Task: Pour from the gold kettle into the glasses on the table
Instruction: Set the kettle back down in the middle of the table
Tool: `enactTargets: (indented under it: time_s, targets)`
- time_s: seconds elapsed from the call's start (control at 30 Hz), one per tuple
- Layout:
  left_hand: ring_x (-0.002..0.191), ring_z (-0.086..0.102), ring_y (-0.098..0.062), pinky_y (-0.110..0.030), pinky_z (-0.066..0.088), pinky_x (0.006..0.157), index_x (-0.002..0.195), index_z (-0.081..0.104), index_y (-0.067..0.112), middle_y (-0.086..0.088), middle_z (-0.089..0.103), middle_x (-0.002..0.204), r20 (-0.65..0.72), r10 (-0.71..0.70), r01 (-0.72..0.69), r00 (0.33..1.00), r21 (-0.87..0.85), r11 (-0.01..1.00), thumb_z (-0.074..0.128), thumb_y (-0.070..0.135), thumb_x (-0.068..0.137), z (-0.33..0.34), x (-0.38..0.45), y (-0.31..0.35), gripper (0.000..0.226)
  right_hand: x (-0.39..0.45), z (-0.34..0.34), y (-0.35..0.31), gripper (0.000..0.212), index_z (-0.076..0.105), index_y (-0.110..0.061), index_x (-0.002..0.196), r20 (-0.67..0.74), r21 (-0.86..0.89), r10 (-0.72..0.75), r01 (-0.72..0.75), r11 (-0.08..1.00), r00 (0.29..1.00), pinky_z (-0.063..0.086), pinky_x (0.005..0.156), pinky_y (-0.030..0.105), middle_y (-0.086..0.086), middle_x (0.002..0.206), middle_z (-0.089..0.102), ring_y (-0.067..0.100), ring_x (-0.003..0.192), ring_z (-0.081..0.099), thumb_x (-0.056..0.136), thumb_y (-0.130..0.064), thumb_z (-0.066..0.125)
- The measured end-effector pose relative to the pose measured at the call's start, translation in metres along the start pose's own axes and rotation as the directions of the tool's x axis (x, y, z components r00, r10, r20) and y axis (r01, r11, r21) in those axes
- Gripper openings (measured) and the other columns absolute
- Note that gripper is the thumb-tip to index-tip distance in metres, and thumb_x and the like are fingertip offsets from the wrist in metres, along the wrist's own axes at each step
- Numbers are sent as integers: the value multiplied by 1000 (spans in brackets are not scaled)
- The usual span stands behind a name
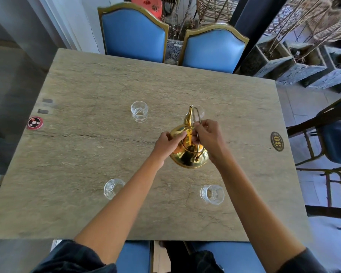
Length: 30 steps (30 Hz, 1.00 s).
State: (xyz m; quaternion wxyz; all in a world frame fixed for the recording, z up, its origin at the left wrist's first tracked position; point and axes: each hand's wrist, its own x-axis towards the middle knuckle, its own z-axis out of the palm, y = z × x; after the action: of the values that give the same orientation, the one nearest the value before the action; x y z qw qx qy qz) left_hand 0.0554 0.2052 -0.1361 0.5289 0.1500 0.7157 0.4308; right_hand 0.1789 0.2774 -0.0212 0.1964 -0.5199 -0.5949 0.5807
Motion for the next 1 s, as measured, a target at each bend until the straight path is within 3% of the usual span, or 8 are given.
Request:
enactTargets:
  time_s: [0.17, 0.23, 0.33, 0.47, 0.6, 0.73, 0.87, 1.0]
  targets:
    - [95, 70, -17, -29, 48, 72, 107, 70, 15, 2, 74, 100, -27, 16, -14, 999, 92, 996, 81, 75, 64, -36, -21, -30, 74, -20, 31, 20, 19, 61, -1, 86, 31, -5, 29, -29, 1000, 999, 53, 56, 28, 7, 67, 64, 14, 55, 61, 100, -5, 49]
    - [98, 70, -16, -29, 48, 73, 108, 73, 22, 3, 75, 101, -12, 14, -13, 1000, 99, 995, 85, 57, 76, -46, -30, -43, 49, -28, 44, 30, 23, 60, -4, 80, 57, -7, 49, -48, 999, 997, 55, 61, 35, 8, 66, 65, 17, 57, 62, 99, -2, 48]
    - [91, 67, -16, -31, 49, 75, 92, 69, 29, 6, 73, 92, -9, -25, 26, 1000, 116, 993, 81, 39, 90, -59, -42, -57, 16, -39, 61, 42, 26, 61, -5, 76, 91, -25, 58, -56, 998, 994, 56, 69, 47, 7, 64, 66, 24, 61, 63, 97, -1, 47]
    - [104, 71, -23, -44, 57, 94, 102, 66, 23, -3, 75, 107, -22, -87, 89, 996, 135, 987, 81, 41, 90, -69, -46, -77, 26, -46, 79, 56, 20, 62, -3, 82, 92, -23, 106, -104, 994, 990, 57, 71, 48, 9, 66, 68, 24, 61, 66, 97, -5, 49]
    - [109, 69, -21, -30, 51, 77, 126, 63, 14, -4, 73, 116, -28, -73, 76, 997, 157, 985, 81, 49, 88, -72, -44, -90, 54, -53, 91, 68, 13, 60, -2, 95, 63, -90, 92, -86, 992, 994, 61, 72, 50, 10, 72, 72, 26, 70, 74, 97, -11, 49]
    - [108, 71, -23, -35, 54, 83, 121, 66, 15, -4, 75, 112, -12, -74, 75, 997, 173, 982, 81, 51, 87, -73, -36, -95, 51, -55, 97, 68, 16, 57, 4, 106, 50, -86, 87, -82, 993, 995, 62, 71, 49, 6, 73, 70, 21, 67, 72, 100, -8, 49]
    - [99, 71, -20, -38, 54, 87, 100, 69, 22, 1, 74, 97, -20, -57, 60, 998, 198, 978, 81, 45, 89, -71, -30, -89, 28, -46, 100, 67, 16, 57, 3, 106, 39, -98, 126, -122, 988, 991, 61, 75, 51, 5, 75, 70, 21, 69, 72, 100, -10, 49]
    - [104, 70, -23, -33, 49, 77, 113, 69, 16, -2, 76, 106, -33, -72, 77, 997, 203, 976, 79, 48, 88, -69, -20, -84, 42, -32, 103, 71, 17, 58, -4, 99, 23, -124, 123, -119, 985, 992, 59, 74, 56, 10, 74, 73, 27, 73, 75, 94, -17, 49]
